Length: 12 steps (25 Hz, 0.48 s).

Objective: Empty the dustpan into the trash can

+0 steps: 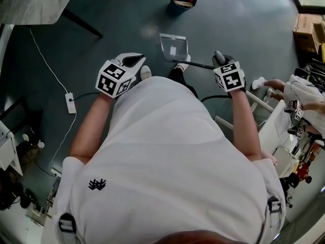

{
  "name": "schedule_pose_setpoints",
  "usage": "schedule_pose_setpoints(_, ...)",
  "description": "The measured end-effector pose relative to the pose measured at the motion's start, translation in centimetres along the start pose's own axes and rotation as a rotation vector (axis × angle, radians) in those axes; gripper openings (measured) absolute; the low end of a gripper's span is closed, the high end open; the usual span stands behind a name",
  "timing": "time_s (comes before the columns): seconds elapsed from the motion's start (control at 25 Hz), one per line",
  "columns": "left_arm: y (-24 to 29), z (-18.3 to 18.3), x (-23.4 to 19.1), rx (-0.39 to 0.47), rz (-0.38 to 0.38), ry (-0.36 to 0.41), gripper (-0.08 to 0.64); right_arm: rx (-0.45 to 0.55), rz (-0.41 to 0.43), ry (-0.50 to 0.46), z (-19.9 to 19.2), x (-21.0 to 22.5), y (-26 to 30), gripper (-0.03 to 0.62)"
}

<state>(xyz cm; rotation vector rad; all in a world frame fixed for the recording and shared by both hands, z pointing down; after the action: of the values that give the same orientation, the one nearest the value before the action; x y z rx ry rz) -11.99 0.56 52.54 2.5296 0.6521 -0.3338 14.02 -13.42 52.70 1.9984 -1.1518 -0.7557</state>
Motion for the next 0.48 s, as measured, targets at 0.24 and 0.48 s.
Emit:
schedule_pose_setpoints(0.24, -0.19, -0.01, -0.5, -0.008, 0.0, 0.01, 0.057, 0.007, 0.001, 0.001, 0.46, -0.03, -0.12, 0.0)
schedule_pose_setpoints(0.48, -0.36, 0.05, -1.06, -0.001, -0.002, 0.007, 0.057, 0.01, -0.002, -0.01, 1.05, -0.07, -0.06, 0.0)
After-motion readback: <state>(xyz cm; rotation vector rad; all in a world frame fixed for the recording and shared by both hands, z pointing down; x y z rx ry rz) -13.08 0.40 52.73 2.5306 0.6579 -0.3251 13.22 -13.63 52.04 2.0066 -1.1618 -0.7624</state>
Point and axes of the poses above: the fingertips, and each gripper's own axes: y forward along the fingers, x to its right, z out of its top, the point moved 1 cm from there along -y, backward along the fingers, and after that the axes turned 14 degrees about x, right-handed, at the moved point
